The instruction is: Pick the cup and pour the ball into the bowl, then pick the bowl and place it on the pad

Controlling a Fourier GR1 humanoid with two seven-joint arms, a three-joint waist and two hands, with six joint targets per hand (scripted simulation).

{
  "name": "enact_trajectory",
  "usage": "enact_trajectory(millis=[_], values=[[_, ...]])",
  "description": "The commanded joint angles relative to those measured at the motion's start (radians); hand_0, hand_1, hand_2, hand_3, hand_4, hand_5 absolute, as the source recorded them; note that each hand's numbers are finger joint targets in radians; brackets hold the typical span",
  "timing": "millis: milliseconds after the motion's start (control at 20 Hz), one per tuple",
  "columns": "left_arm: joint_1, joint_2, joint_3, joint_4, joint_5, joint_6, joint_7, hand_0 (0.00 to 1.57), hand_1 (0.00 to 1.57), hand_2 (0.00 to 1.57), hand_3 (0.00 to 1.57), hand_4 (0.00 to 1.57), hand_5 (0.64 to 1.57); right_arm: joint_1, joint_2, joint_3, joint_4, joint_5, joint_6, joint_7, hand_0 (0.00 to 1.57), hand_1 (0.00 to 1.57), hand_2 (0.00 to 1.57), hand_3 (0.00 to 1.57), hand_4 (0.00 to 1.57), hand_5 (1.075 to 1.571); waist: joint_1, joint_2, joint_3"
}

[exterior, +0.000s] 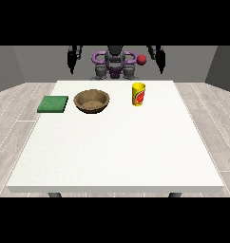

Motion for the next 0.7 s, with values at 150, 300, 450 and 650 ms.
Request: enact_trajectory(millis=[150, 300, 450, 650], values=[[-0.021, 0.038, 0.004, -0.089, 0.007, -0.012, 0.079, 0.00, 0.00, 0.00, 0.00, 0.00, 1.557, -0.014, -0.041, -0.010, -0.087, -0.003, 0.004, 0.082, 0.00, 0.00, 0.00, 0.00, 0.00, 1.569, -0.009, -0.224, 0.0020], [-0.105, -0.022, 0.054, -0.127, 0.131, 0.005, 0.164, 0.00, 0.00, 0.00, 0.00, 0.00, 1.557, -0.003, -0.138, -0.133, -0.080, -0.184, 0.148, 0.129, 0.00, 0.00, 0.00, 0.00, 0.00, 1.569, -0.064, -0.194, 0.0052], [-0.140, 0.031, 0.097, -0.162, 0.155, -0.016, 0.159, 0.00, 0.00, 0.00, 0.00, 0.00, 1.558, 0.012, -0.181, -0.199, -0.056, -0.242, 0.218, 0.045, 0.00, 0.00, 0.00, 0.00, 0.00, 1.569, -0.052, -0.118, 0.0045], [-0.071, 0.055, 0.149, -0.145, 0.201, -0.065, 0.100, 0.00, 0.00, 0.00, 0.00, 0.00, 1.547, 0.008, -0.177, -0.223, -0.110, -0.282, 0.235, 0.079, 0.00, 0.00, 0.00, 0.00, 0.00, 1.570, -0.054, -0.072, 0.0040]])
